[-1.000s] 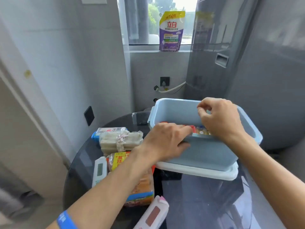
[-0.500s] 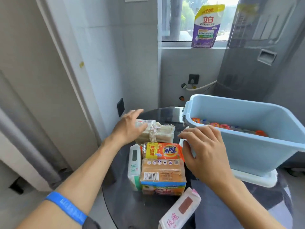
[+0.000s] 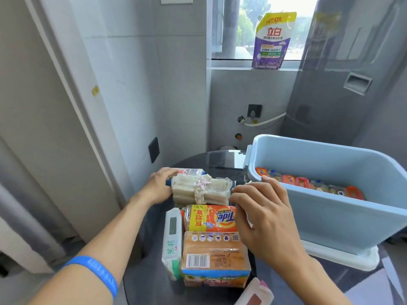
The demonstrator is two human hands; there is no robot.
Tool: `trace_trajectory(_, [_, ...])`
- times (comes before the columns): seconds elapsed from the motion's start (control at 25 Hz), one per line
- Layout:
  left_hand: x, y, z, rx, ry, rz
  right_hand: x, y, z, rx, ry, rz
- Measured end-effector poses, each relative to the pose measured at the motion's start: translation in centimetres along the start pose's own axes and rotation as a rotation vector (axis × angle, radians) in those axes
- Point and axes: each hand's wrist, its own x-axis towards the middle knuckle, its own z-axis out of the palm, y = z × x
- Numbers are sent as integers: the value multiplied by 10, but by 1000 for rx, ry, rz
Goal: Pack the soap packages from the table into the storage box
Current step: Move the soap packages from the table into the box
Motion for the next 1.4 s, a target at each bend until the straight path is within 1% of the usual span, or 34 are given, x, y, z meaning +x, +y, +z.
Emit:
trace_trajectory(0.04, [5, -3, 1, 164, -5, 16, 0, 0, 2, -11, 7, -4])
trace_trajectory(0.08, [8, -4, 1, 273, -11, 3, 0, 0, 3, -23, 12, -13])
trace_trajectory(0.12, [10, -4, 1, 310, -14, -27, 0, 1, 5, -36, 12, -23])
trace_trajectory(0.24, [9, -4, 4, 318, 35, -79, -1, 2, 6, -59, -8, -37])
trace_trajectory(0.36, [3, 1, -2, 319, 144, -203, -2, 3, 4, -56, -30, -32])
trace_trajectory(0.44, [-2, 15, -15, 144, 240, -261, -1, 2, 0, -54, -38, -17])
trace_trajectory(0.52, [-9, 42, -32, -198, 332, -281, 3, -2, -3, -22, -53, 15])
trace_trajectory(0.6, [-22, 82, -49, -524, 392, -219, 6, -4, -9, 60, -40, 72])
trace_trajectory(0.64, [-31, 102, -54, -623, 388, -174, 10, -6, -14, 140, -12, 124])
trace_trajectory(0.72, [-50, 142, -57, -733, 269, -69, 23, -4, -30, 369, 88, 307])
trace_trajectory(0.76, [-60, 161, -54, -720, 195, -17, 31, 0, -39, 474, 135, 402])
trace_trajectory(0.8, [-68, 178, -47, -685, 131, 33, 40, 6, -47, 541, 148, 487])
trace_trajectory(0.84, [-75, 195, -38, -652, 83, 83, 49, 14, -57, 601, 115, 565])
trace_trajectory(0.88, [-80, 210, -26, -621, 61, 126, 57, 25, -67, 703, 53, 643])
trace_trajectory(0.92, [-83, 222, -14, -570, 75, 166, 65, 34, -76, 865, -13, 724])
trace_trajectory(0.96, [-85, 231, -3, -487, 100, 202, 71, 43, -83, 1033, -65, 814])
trace_trajectory(1.0, [-86, 238, 6, -394, 112, 236, 76, 52, -90, 1127, -100, 895])
trace_trajectory(1.04, [-86, 242, 14, -323, 98, 272, 80, 60, -94, 1123, -131, 965])
trace_trajectory(1.12, [-80, 244, 24, -201, 31, 332, 86, 76, -95, 1016, -184, 1090])
trace_trajectory(1.2, [-71, 239, 33, -50, 0, 367, 90, 86, -88, 962, -193, 1191])
trace_trajectory(1.28, [-64, 229, 41, 16, 25, 398, 87, 96, -79, 894, -197, 1230])
trace_trajectory(1.32, [-61, 222, 43, 1, 45, 414, 84, 99, -73, 847, -238, 1231])
trace_trajectory(1.4, [-58, 210, 44, -44, 50, 461, 79, 99, -63, 787, -412, 1180])
